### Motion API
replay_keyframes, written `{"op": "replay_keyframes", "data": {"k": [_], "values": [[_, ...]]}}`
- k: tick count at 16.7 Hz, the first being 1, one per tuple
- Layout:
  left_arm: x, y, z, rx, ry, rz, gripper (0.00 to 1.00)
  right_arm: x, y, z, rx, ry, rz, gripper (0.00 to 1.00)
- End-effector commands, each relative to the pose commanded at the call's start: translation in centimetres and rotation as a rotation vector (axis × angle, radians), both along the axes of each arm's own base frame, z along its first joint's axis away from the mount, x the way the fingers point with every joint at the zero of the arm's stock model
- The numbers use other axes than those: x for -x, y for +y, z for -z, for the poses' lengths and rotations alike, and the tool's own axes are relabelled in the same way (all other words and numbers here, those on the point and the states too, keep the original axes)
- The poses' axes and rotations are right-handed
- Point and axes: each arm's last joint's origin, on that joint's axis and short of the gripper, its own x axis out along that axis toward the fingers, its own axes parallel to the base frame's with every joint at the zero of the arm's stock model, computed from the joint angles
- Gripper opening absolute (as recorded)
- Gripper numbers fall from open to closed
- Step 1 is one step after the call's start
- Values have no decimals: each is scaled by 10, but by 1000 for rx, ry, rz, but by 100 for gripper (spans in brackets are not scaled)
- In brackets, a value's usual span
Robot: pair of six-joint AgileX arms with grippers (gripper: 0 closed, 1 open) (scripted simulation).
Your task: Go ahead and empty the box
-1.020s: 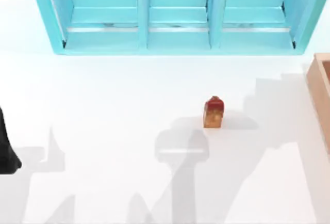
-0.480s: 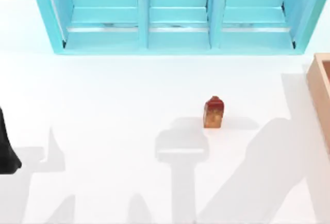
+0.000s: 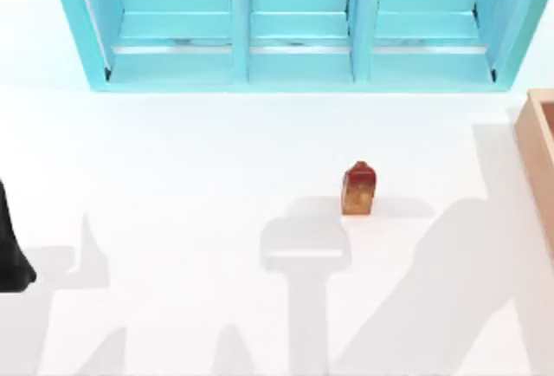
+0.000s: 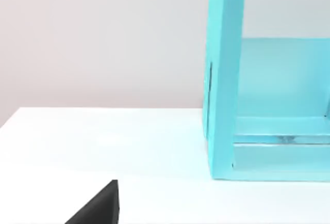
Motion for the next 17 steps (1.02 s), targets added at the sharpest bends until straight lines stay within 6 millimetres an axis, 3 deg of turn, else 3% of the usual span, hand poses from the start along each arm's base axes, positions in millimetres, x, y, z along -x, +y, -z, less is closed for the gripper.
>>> {"op": "replay_keyframes", "data": {"k": [6,17], "values": [[0,0,0,0,0,0,100,0,0,0,0,0,0,2],[0,0,0,0,0,0,100,-1,3,-3,-4,3,-4,0]]}}
